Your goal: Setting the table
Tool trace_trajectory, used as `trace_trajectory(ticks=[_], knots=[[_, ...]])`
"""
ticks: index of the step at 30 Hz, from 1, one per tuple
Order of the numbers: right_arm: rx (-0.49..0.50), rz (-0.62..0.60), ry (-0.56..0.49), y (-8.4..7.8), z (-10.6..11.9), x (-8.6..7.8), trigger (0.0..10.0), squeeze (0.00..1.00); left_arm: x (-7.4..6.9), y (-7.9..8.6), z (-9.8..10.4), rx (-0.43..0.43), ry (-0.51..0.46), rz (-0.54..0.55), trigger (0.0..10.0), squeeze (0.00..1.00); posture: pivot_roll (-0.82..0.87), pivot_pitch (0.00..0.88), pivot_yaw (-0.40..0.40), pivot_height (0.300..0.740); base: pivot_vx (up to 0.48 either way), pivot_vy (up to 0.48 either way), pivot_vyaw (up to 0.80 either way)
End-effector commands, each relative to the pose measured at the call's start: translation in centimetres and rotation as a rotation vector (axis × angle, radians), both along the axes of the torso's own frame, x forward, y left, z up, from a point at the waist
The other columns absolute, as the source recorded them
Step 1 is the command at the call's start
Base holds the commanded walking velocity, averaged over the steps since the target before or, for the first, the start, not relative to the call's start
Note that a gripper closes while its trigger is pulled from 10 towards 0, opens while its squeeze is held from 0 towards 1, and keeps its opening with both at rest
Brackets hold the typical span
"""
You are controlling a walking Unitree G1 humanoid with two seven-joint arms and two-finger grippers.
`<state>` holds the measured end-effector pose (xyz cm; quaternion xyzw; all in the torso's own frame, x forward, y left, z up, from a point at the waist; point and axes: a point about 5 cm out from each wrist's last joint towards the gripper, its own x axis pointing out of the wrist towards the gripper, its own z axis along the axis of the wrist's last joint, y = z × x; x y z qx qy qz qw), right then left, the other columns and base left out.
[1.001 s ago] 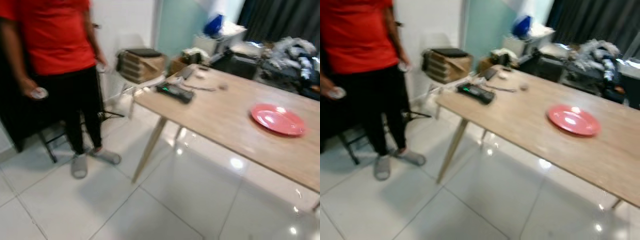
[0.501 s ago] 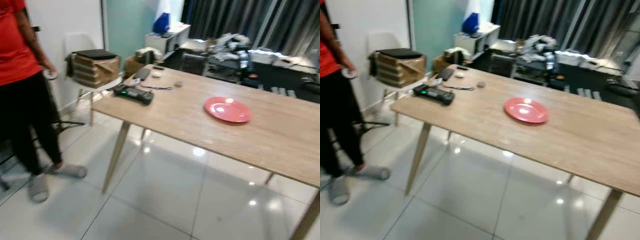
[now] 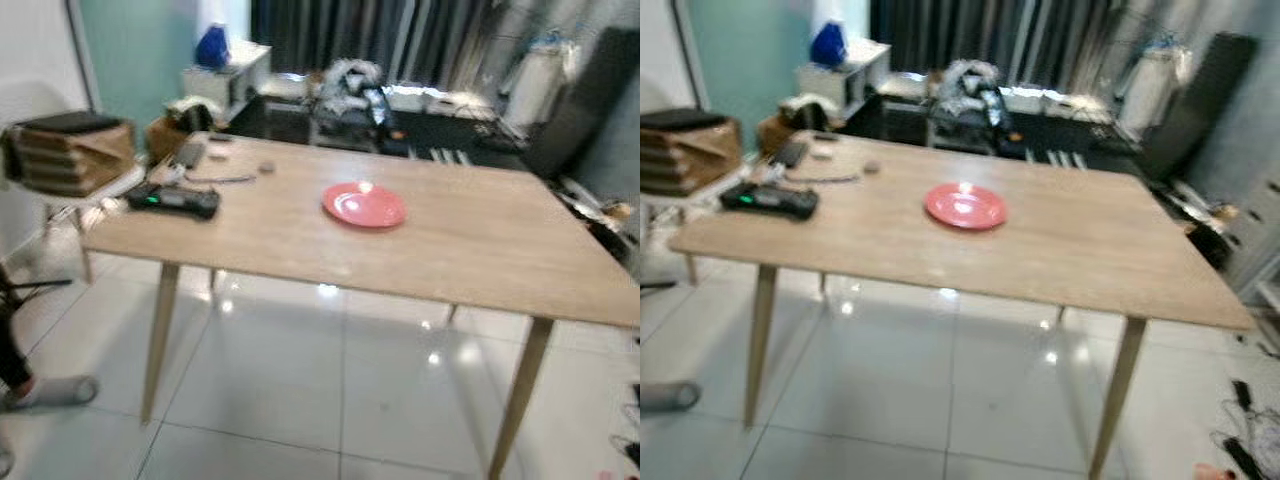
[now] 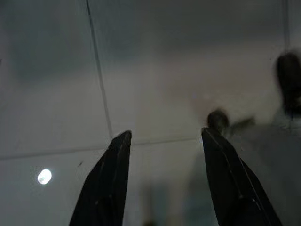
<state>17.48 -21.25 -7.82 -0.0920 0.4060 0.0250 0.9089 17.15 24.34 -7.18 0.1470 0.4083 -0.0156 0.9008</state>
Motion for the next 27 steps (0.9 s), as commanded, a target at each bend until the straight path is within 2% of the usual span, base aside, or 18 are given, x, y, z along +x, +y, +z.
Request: trace_trajectory(ticks=[1,2,5,7,8,9,11,12,13,14,15,16,17,19,20,21,23,27], knots=[[0.005,-0.036,0.013,-0.5,-0.2,-0.6,10.0,0.00,0.5,-0.1,0.3,-0.021,-0.027,0.023,10.0,0.00,0.06,0.154,0.045,0.740,0.000,0.000,-0.75],[0.005,-0.036,0.013,-0.5,-0.2,-0.6,10.0,0.00,0.5,-0.1,0.3,-0.021,-0.027,0.023,10.0,0.00,0.06,0.154,0.045,0.740,0.000,0.000,-0.75],[0.020,-0.072,-0.054,-0.8,0.6,0.8,10.0,0.00,2.5,0.0,1.5,-0.063,-0.135,0.078,10.0,0.00,0.06,0.158,0.047,0.740,0.000,0.000,-0.75],[0.041,-0.116,-0.151,-1.1,1.9,2.7,10.0,0.00,4.5,-0.1,3.1,-0.097,-0.255,0.092,10.0,0.00,0.06,0.159,0.048,0.740,0.000,0.000,-0.75],[0.062,-0.149,-0.235,-1.3,3.1,4.3,10.0,0.00,5.8,-0.2,4.5,-0.111,-0.343,0.091,10.0,0.00,0.06,0.162,0.049,0.740,0.000,0.000,-0.75],[0.062,-0.149,-0.235,-1.3,3.1,4.3,10.0,0.00,5.8,-0.2,4.5,-0.111,-0.343,0.091,10.0,0.00,0.06,0.162,0.049,0.740,0.000,0.000,-0.75],[0.084,-0.181,-0.319,-1.4,4.3,5.7,10.0,0.00,6.9,-0.4,5.9,-0.122,-0.426,0.085,10.0,0.00,0.06,0.164,0.048,0.740,0.000,0.000,-0.75],[0.116,-0.200,-0.448,-1.3,6.3,7.7,10.0,0.00,8.3,-0.7,7.9,-0.121,-0.525,0.081,10.0,0.00,0.06,0.164,0.048,0.740,0.000,0.000,-0.59],[0.116,-0.200,-0.448,-1.3,6.3,7.7,10.0,0.00,8.3,-0.7,7.9,-0.121,-0.525,0.081,10.0,0.00,0.06,0.164,0.048,0.740,0.000,0.000,-0.59],[0.194,-0.183,-0.736,-0.1,11.8,11.6,10.0,0.00,11.0,-1.2,12.8,-0.123,-0.739,0.103,10.0,0.00,0.06,0.164,0.050,0.740,0.000,0.000,0.00],[0.228,-0.143,-0.850,0.8,14.6,12.9,10.0,0.00,11.9,-1.3,15.1,-0.099,-0.826,0.098,10.0,0.00,0.06,0.164,0.051,0.740,0.480,0.000,0.00],[0.244,-0.113,-0.904,1.4,16.1,13.5,10.0,0.00,12.3,-1.4,16.3,-0.080,-0.868,0.093,10.0,0.00,0.06,0.164,0.051,0.740,0.480,0.000,0.00],[0.244,-0.113,-0.904,1.4,16.1,13.5,10.0,0.00,12.3,-1.4,16.3,-0.080,-0.868,0.093,10.0,0.00,0.06,0.164,0.051,0.740,0.480,0.000,0.00],[0.293,-0.026,-1.029,3.6,20.0,14.6,10.0,0.00,13.3,-1.7,19.4,-0.053,-0.976,0.077,10.0,0.00,0.06,0.163,0.049,0.740,0.480,0.000,0.00],[0.310,-0.006,-1.060,4.1,21.1,14.9,10.0,0.00,13.5,-1.8,20.2,-0.048,-1.002,0.076,10.0,0.00,0.06,0.163,0.049,0.740,0.480,0.000,0.00],[0.310,-0.006,-1.060,4.1,21.1,14.9,10.0,0.00,13.5,-1.8,20.2,-0.048,-1.002,0.076,10.0,0.00,0.06,0.163,0.049,0.740,0.480,0.000,0.00],[0.367,0.064,-1.143,6.2,24.0,15.3,10.0,0.00,13.9,-2.2,22.7,-0.030,-1.088,0.058,10.0,0.00,0.07,0.162,0.047,0.740,0.480,0.000,0.00],[0.468,0.134,-1.200,9.0,26.4,15.1,10.0,0.00,13.8,-2.6,24.8,-0.034,-1.146,0.048,10.0,0.00,0.08,0.164,0.048,0.740,0.480,0.000,0.00]])
